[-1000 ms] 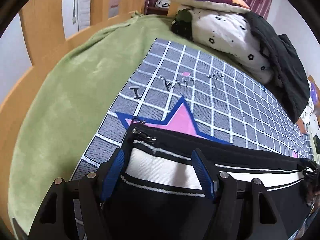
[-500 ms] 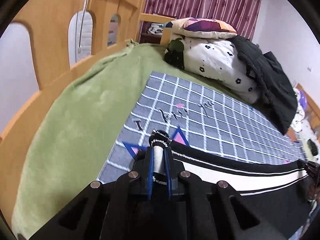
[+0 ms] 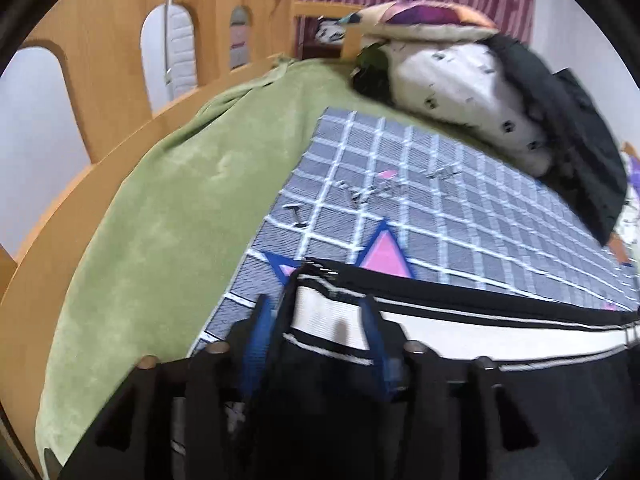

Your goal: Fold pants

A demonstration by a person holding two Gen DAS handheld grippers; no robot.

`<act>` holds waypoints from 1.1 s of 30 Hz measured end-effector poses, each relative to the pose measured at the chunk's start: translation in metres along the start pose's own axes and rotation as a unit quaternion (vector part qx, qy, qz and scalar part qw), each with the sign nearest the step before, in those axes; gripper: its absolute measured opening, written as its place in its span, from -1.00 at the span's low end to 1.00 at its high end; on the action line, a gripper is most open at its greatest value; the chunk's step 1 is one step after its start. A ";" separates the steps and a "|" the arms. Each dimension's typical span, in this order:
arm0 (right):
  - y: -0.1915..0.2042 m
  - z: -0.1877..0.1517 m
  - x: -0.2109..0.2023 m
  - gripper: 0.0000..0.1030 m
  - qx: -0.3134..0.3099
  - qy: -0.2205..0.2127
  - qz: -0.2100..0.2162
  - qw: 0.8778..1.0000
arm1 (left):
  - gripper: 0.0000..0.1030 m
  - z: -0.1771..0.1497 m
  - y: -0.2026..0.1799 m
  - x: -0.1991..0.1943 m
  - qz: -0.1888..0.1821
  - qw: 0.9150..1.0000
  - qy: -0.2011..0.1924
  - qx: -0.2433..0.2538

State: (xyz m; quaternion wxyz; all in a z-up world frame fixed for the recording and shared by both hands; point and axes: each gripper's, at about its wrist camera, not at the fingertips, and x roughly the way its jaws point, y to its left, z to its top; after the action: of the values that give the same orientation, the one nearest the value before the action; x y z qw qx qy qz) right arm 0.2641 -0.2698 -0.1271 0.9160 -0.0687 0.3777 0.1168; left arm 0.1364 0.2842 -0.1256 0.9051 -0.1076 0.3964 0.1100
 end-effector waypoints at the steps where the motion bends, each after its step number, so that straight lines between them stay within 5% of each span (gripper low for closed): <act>1: -0.015 -0.005 -0.010 -0.15 0.008 -0.008 -0.018 1.000 | 0.19 -0.002 0.000 -0.002 -0.009 1.000 -0.005 0.001; 4: -0.051 -0.019 -0.007 -0.15 0.033 0.017 -0.053 0.998 | 0.20 -0.003 -0.009 0.010 -0.024 1.000 0.002 0.007; 7: -0.072 -0.030 0.023 -0.18 0.042 0.057 -0.068 0.995 | 0.20 -0.007 -0.013 0.044 0.025 0.999 0.029 0.008; 12: -0.077 -0.018 0.044 -0.18 0.039 0.054 -0.070 0.995 | 0.33 -0.001 0.010 0.065 -0.005 0.997 0.054 -0.062; 16: -0.079 -0.015 0.044 -0.17 0.045 0.055 -0.069 0.995 | 0.32 -0.003 0.005 0.059 0.009 0.997 0.055 -0.053; 19: -0.079 -0.020 0.026 -0.17 0.089 0.058 -0.075 0.992 | 0.28 -0.009 -0.001 0.035 0.022 0.998 0.048 -0.042; 22: -0.067 -0.025 -0.010 -0.17 0.122 0.033 -0.077 0.989 | 0.28 -0.010 -0.006 0.001 -0.008 0.999 0.034 -0.038; 29: -0.007 -0.012 -0.113 -0.18 0.067 -0.002 -0.109 0.992 | 0.26 -0.008 -0.038 -0.105 -0.048 0.999 -0.017 -0.013; 33: 0.022 -0.004 -0.182 -0.18 0.090 -0.040 -0.058 0.993 | 0.26 -0.004 -0.063 -0.162 -0.082 0.996 -0.033 0.005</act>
State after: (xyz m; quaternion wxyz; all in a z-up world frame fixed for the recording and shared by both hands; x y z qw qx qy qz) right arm 0.1301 -0.2794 -0.0018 0.9379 -0.0031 0.3455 0.0315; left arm 0.0443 0.2045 -0.0018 0.9243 -0.1314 0.3564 0.0372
